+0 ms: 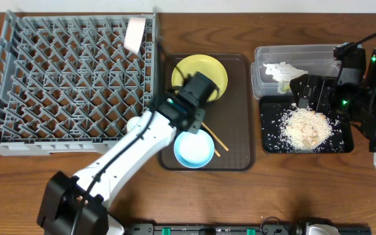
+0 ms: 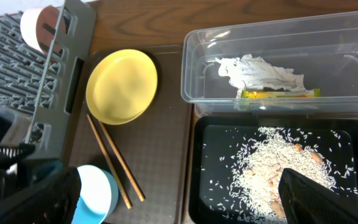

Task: Sort waste into correct bins and load items into the dishwasher
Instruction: 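Grasp light blue bowl rim with left gripper and lift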

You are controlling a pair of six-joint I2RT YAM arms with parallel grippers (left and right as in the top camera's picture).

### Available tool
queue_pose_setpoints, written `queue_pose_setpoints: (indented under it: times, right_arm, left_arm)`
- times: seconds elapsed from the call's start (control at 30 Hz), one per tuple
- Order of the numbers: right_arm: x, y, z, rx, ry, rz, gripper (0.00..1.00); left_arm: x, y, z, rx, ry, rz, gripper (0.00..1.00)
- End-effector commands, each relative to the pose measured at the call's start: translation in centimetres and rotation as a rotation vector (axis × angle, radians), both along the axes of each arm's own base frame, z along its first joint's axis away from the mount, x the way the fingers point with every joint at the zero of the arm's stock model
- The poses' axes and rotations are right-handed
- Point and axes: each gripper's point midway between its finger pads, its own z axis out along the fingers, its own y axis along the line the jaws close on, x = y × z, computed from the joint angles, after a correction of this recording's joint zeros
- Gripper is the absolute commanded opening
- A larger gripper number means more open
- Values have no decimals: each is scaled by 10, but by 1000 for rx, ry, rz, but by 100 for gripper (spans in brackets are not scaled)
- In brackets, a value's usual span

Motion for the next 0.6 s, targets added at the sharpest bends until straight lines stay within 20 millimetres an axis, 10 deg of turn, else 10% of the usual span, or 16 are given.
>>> queue_pose_setpoints:
  times: [0.0,0.57]
  right_arm:
    - [2,-2,-1,3,4,-11,99]
    - [2,-2,-1,3,4,-11,99]
  left_arm:
    - [-9,8,-25,-11,92,54,58]
    - [-47,11,-72,51,354,-43,58]
